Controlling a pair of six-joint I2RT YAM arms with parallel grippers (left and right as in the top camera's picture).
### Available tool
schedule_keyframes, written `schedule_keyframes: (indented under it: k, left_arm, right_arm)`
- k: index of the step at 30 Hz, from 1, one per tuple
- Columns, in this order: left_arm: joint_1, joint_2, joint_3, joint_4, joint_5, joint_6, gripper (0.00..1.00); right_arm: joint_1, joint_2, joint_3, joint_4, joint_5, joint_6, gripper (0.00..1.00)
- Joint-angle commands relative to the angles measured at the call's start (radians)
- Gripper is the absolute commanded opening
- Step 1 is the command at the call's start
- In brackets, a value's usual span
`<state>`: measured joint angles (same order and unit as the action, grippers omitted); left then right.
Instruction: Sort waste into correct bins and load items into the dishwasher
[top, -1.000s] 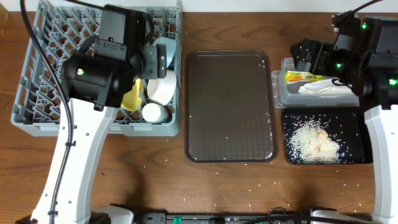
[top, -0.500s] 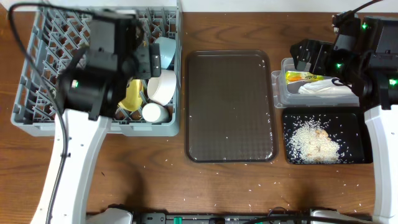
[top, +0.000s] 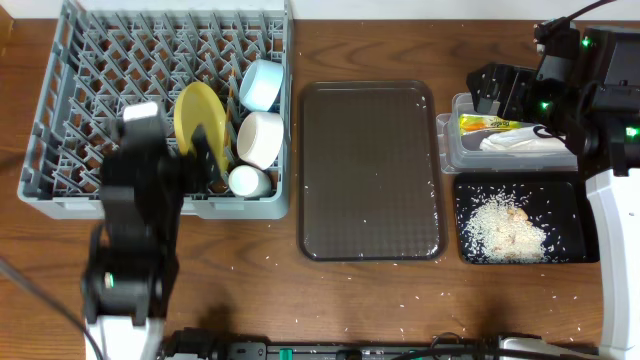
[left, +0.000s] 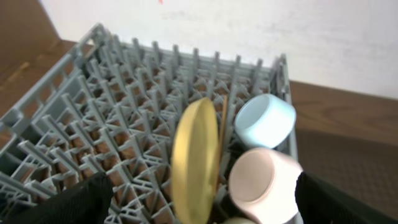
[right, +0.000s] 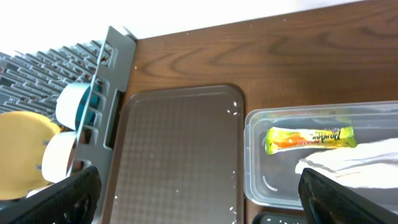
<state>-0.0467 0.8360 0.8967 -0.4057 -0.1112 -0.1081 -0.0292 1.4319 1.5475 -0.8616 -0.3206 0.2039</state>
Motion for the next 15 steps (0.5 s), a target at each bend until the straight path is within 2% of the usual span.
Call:
schedule_keyframes:
  k: [1,6,15]
  left_arm:
    - [0.038,-0.159,-0.153,0.050,0.000,-0.010,0.94]
    - [0.083,-0.433,-0.396,0.118,-0.001,-0.009,0.94]
    - [0.103,-0.728,-0.686,0.243,-0.002,-0.009,0.94]
  right_arm:
    - [0.004,0.002,0.003,0.000,0.003,-0.003,0.99]
    - [0.004,0.002,0.003,0.000,0.003,-0.003,0.99]
    - [0.004,0.002,0.003,0.000,0.003,-0.003,0.99]
